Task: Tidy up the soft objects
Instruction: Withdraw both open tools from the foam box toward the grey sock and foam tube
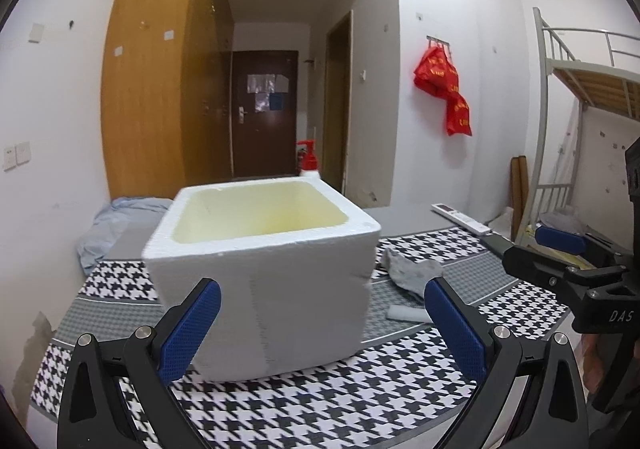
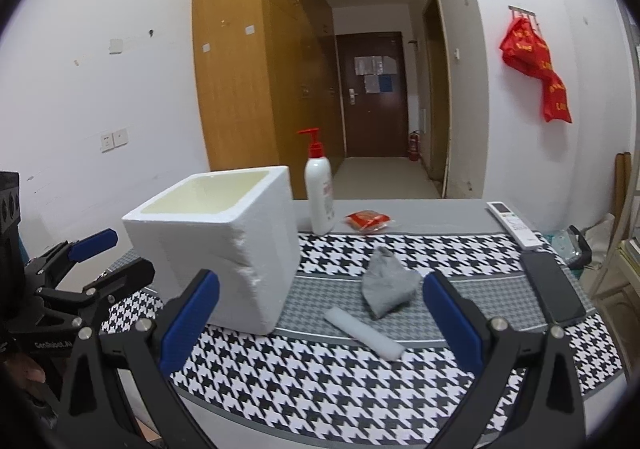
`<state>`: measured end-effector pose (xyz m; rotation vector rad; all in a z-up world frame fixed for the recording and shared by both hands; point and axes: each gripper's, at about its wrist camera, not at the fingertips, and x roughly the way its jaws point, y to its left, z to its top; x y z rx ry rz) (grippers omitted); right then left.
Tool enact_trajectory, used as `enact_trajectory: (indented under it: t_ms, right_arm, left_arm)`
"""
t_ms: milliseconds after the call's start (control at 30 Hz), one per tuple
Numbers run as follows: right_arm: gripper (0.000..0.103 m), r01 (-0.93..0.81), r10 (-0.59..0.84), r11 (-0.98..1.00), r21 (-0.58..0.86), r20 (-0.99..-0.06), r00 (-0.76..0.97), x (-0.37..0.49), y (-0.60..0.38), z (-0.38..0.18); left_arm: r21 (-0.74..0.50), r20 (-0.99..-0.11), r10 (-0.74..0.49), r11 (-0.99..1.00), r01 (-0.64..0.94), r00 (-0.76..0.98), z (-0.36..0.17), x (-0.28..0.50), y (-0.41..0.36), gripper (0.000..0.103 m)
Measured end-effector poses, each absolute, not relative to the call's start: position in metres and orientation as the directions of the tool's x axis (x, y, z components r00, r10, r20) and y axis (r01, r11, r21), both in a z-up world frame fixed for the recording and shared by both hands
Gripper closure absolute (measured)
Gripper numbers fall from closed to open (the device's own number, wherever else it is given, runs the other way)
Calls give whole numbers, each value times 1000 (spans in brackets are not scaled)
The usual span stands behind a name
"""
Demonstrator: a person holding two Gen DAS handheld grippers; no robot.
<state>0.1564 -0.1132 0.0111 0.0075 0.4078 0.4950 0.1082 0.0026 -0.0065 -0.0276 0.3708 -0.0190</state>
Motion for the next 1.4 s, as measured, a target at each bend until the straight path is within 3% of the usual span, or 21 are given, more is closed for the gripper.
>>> enact_trajectory:
  t_ms: [567, 1400]
  right_arm:
    - [0, -352, 376, 926, 133, -399, 837, 163, -152, 2]
    - [0, -287, 328, 945, 158, -433, 840, 177, -189, -13]
  left_arm:
    - [-40, -408, -138, 990, 133, 903, -12, 129, -27, 1]
    - [-25, -445, -188, 980, 197, 875, -21, 159, -63, 1]
